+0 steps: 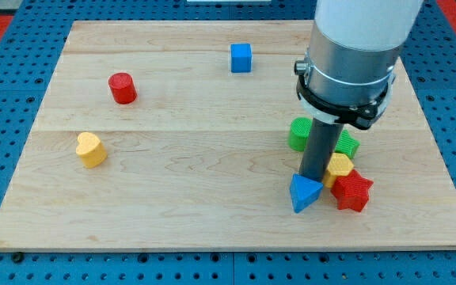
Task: Move the blue triangle to the left of red star
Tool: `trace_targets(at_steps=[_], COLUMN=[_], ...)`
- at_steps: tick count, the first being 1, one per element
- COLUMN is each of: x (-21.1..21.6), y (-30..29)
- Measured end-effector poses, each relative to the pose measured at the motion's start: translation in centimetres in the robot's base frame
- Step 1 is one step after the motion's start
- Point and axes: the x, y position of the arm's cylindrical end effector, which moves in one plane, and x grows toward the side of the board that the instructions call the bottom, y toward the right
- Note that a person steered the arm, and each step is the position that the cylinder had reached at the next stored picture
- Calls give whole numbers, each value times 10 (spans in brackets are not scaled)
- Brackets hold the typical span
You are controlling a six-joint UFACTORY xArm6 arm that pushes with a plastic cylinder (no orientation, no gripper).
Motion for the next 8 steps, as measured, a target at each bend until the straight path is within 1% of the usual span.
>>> trace_targets(at_steps=[2, 3, 4, 5, 6, 7, 8], x=[-29, 42, 44, 29, 32, 41, 40], y=[-114, -112, -66, -38, 6, -59, -184])
